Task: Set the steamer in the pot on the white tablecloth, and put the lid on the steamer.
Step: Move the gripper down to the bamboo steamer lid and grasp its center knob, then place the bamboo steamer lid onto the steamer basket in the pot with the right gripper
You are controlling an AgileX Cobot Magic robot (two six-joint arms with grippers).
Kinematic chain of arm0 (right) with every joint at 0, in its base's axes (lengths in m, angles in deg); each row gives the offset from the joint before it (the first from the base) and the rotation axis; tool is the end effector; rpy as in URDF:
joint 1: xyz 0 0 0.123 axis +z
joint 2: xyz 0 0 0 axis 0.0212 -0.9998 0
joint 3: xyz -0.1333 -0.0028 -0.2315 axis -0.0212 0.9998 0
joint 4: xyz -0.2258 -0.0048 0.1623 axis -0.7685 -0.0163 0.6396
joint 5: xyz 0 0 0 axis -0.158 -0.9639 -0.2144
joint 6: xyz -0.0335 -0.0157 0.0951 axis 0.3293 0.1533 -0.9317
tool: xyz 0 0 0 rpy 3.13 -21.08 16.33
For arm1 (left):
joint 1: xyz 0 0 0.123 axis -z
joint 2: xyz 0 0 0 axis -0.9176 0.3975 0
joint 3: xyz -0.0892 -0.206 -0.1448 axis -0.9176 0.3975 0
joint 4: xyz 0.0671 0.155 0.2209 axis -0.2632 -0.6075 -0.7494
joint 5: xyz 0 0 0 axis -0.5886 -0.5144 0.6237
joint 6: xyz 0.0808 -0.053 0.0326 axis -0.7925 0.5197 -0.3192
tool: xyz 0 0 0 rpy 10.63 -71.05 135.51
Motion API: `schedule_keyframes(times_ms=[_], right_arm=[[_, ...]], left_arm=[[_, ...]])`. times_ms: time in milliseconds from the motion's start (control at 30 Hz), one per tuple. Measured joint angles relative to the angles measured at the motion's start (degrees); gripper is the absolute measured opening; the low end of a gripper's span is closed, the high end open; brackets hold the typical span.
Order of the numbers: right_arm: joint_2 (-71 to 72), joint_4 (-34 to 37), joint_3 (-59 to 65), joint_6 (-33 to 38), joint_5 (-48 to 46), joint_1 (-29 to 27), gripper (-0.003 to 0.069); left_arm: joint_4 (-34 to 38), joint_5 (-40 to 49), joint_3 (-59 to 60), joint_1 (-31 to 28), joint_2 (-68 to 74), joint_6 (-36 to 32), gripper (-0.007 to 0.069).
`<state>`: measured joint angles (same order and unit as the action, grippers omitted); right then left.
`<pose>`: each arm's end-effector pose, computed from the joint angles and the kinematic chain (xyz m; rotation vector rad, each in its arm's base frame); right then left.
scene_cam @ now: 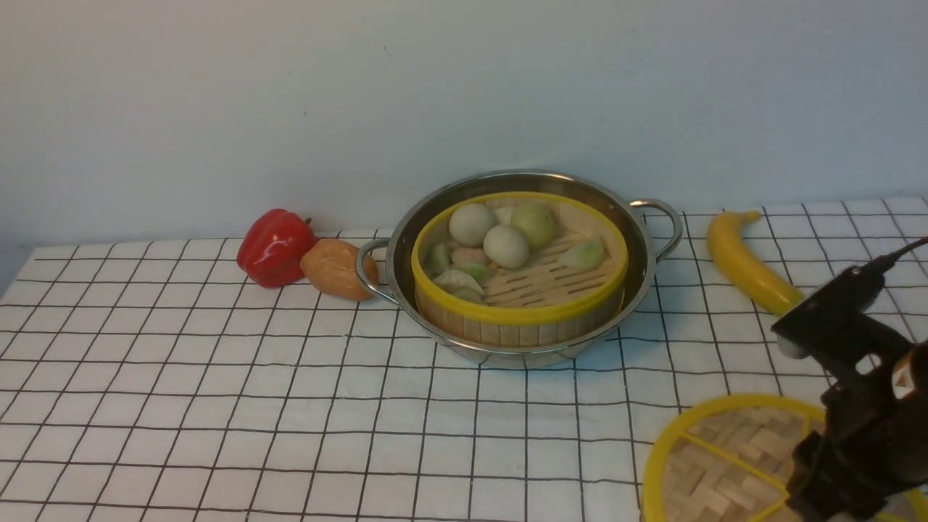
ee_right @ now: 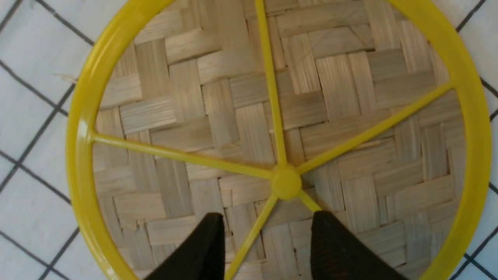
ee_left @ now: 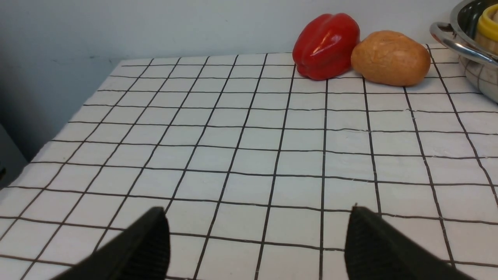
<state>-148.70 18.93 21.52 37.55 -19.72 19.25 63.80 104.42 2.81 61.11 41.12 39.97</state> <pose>0.2414 0.0941 0.1677 -0.7328 2.9026 0.0806 0.1069 0.0147 0.1732 -0.0591 1.8736 0.1503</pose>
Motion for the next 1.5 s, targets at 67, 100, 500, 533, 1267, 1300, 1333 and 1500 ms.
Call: schedule_keyframes(times_ms=[67, 100, 500, 533, 1267, 1300, 1333, 1500], right_arm=[[-2.0, -0.1, -0.6, 0.0, 1.0, 0.0, 0.0330], [-2.8, -0.1, -0.7, 0.0, 1.2, 0.0, 0.0331], [-9.9, -0.3, -1.4, -0.2, 1.9, 0.0, 0.0318], [-9.9, -0.3, -1.4, -0.2, 1.9, 0.0, 0.0312], [-9.8, -3.1, -16.3, -0.8, -7.2, 0.0, 0.0143], [-9.4, -3.1, -19.6, -0.2, -8.9, 0.0, 0.0143], [-9.1, -2.7, -22.3, 0.5, -9.9, 0.0, 0.0143], [-9.0, -0.4, -31.8, 5.2, -12.1, 0.0, 0.0143]], left_arm=[[0.0, 0.0, 0.0, 0.0, 0.0, 0.0, 0.0557], [0.0, 0.0, 0.0, 0.0, 0.0, 0.0, 0.0557], [0.0, 0.0, 0.0, 0.0, 0.0, 0.0, 0.0557], [0.0, 0.0, 0.0, 0.0, 0.0, 0.0, 0.0557], [0.0, 0.0, 0.0, 0.0, 0.0, 0.0, 0.0557], [0.0, 0.0, 0.0, 0.0, 0.0, 0.0, 0.0557], [0.0, 0.0, 0.0, 0.0, 0.0, 0.0, 0.0557], [0.0, 0.0, 0.0, 0.0, 0.0, 0.0, 0.0557]])
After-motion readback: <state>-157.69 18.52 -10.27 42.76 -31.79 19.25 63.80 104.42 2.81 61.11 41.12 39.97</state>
